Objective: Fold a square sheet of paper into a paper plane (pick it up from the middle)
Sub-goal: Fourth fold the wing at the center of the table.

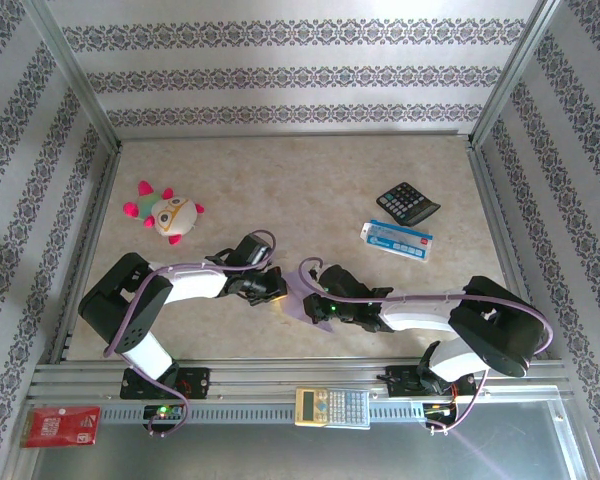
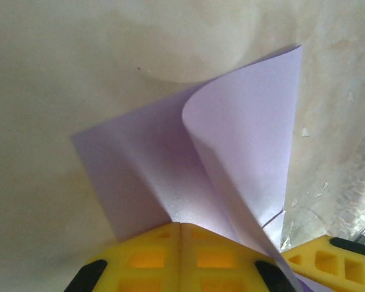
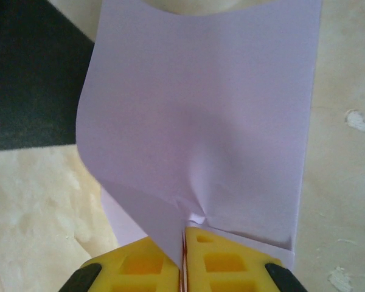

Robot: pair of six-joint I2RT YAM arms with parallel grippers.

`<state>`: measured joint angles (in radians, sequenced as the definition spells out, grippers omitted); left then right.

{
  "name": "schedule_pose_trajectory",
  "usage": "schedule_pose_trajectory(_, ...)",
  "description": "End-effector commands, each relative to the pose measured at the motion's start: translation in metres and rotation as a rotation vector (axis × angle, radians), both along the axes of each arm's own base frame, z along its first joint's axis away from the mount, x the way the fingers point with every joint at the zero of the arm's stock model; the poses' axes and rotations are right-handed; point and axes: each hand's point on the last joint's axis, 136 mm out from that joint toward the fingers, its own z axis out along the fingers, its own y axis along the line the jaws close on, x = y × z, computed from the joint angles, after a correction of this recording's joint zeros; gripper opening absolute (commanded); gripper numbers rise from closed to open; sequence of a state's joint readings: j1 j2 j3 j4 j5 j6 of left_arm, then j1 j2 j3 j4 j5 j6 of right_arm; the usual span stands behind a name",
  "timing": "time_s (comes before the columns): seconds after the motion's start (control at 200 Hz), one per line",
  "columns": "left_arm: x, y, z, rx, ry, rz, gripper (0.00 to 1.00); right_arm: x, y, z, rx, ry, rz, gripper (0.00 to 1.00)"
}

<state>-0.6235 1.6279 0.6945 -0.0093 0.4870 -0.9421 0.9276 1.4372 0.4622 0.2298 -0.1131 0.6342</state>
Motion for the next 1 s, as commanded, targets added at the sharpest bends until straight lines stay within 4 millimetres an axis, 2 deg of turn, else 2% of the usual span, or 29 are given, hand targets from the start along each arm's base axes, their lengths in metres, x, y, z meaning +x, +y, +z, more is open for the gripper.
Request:
schedule_pose_trajectory(0.0, 0.006, 0.007, 0.009, 0.023, -0.02, -0.002, 0.03, -0.006, -0.005, -0.007, -0.037, -0.024, 0.035, 0.11)
schedule_pose_trajectory(0.135, 0.012, 0.009, 0.016, 0.021, -0.038, -0.008, 0.04, -0.007, -0.003, -0.011, -0.05, -0.022, 0.055, 0.11)
schedule_pose_trajectory(0.44, 0.009, 0.01, 0.008, 0.03, -0.017, -0.02, 0.05, -0.006, 0.006, -0.012, -0.031, -0.013, 0.063, 0.1)
schedule_pose_trajectory(0.819, 0.01, 0.018, 0.002, 0.076, -0.02, -0.029, 0.05, -0.004, 0.009, 0.008, 0.055, 0.01, 0.042, 0.08)
schedule_pose_trajectory(0.994, 0.009, 0.02, -0.002, 0.098, -0.022, -0.039, 0.05, -0.001, 0.007, 0.01, 0.096, 0.055, 0.019, 0.07)
